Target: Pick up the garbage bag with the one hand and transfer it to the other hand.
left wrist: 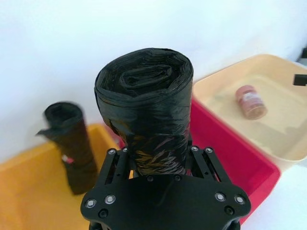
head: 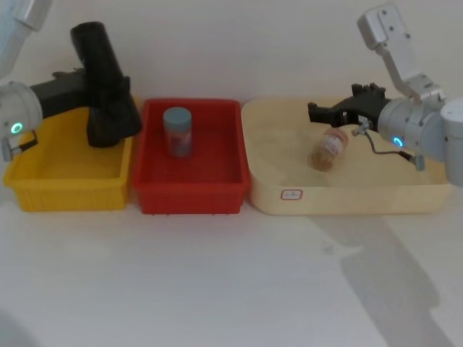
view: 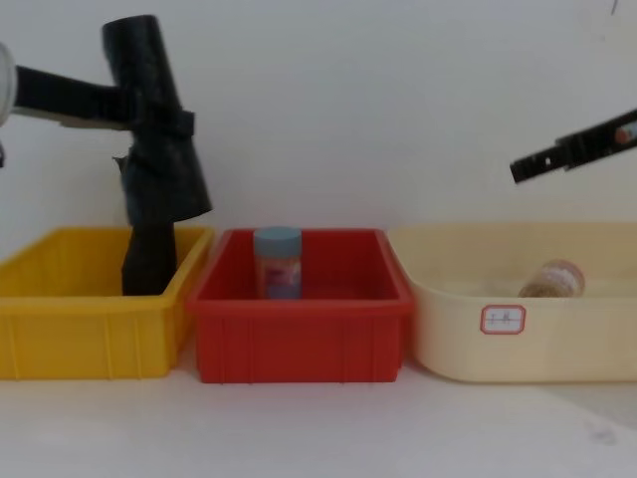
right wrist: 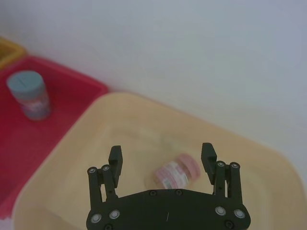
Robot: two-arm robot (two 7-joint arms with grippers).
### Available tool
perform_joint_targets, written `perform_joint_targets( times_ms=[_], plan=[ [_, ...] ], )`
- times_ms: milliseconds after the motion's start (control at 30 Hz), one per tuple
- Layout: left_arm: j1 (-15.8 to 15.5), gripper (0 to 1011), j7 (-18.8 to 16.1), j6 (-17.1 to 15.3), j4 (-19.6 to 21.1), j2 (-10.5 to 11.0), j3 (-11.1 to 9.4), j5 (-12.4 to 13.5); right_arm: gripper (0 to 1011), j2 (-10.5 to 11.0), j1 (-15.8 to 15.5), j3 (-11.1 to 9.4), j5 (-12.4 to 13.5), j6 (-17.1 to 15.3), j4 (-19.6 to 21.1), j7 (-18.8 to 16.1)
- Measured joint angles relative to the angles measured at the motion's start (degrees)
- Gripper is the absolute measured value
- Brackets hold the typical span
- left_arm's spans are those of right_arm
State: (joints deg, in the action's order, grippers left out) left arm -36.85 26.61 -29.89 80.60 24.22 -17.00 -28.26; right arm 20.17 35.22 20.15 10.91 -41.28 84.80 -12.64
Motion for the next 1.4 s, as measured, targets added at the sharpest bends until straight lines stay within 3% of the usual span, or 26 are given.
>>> perform_joint_targets(
  times_ms=[300,667,1100,1400],
  plan=[
    [-3.6,486,1.6,1.7,-2.5,-2.7,-3.3,0.5,1001,1.5,-0.2,-0.8,1.6,3.4,4.5,-4.3],
    [-7.9,486,2.8,4.5,-7.3,-6.3,-7.8,2.4,1001,2.4,-0.3,-1.3,3.8,5.1,9.1,-8.0],
    [-12.2,486,4.7,6.3,-12.7,-9.3,-13.2,4.8,1001,2.7,-1.8,-2.1,5.6,5.6,7.7,-8.4],
    [-13.2,486,4.2,7.3,-13.5,-10.6,-15.1,5.7,1001,2.5,-2.0,-2.5,7.5,8.1,6.0,-10.3]
  ],
)
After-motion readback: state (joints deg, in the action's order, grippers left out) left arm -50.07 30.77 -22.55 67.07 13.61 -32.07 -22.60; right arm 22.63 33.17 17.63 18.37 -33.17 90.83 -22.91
